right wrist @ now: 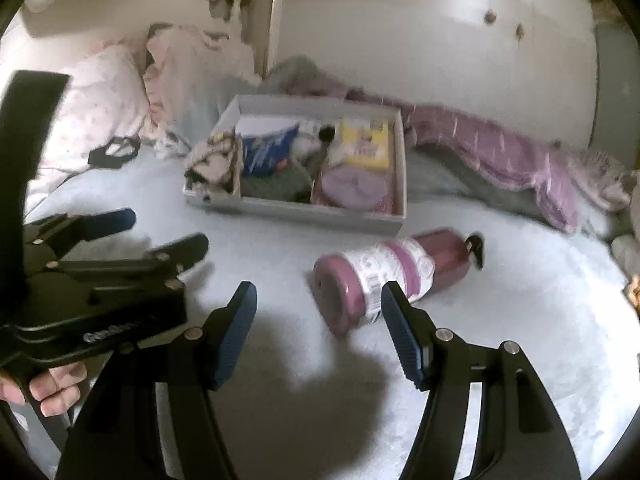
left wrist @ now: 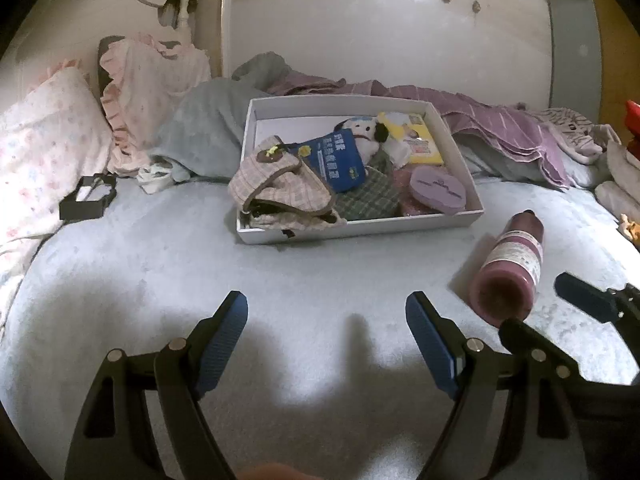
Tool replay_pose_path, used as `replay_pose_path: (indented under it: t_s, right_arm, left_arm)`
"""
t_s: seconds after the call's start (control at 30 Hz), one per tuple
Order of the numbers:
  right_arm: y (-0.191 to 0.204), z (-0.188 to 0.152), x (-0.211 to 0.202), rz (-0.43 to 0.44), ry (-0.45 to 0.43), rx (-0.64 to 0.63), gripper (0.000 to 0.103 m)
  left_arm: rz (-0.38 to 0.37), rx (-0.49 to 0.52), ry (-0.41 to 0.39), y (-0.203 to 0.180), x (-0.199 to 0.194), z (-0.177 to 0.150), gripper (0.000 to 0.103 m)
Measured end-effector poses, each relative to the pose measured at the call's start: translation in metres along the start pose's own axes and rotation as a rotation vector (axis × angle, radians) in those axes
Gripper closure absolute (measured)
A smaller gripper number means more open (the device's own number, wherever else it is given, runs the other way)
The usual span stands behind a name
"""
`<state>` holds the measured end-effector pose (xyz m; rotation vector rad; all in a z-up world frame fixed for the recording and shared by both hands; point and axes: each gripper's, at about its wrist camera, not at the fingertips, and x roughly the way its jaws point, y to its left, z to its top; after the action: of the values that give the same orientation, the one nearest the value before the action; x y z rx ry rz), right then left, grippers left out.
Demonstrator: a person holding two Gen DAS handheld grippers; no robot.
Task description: Organize soft objects
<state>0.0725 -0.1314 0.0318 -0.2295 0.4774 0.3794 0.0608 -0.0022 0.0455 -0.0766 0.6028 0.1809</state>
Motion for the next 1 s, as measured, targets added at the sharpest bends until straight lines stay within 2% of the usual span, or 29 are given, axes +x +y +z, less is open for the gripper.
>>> replay_pose_path:
  t_s: [0.17,0.5,1.0]
  right_arm:
    - [-0.011,-0.002,0.004,0.004,0.027,0.056,0.037]
    - [0.000,0.000,-0.002,-0.022,-0.010,-0.001,0.037]
    - [0.001,0.000,-0.003,-0.026,-0.013,-0.006,0.037]
  left_arm:
    - [0.000,0.001,0.001,0.000,0.001,0.000,0.021]
    - [-0.003,0.011,0.002,-0.001,0.001,0.000,0.021]
    - [-0.004,0.011,0.001,-0.001,0.001,0.000,0.021]
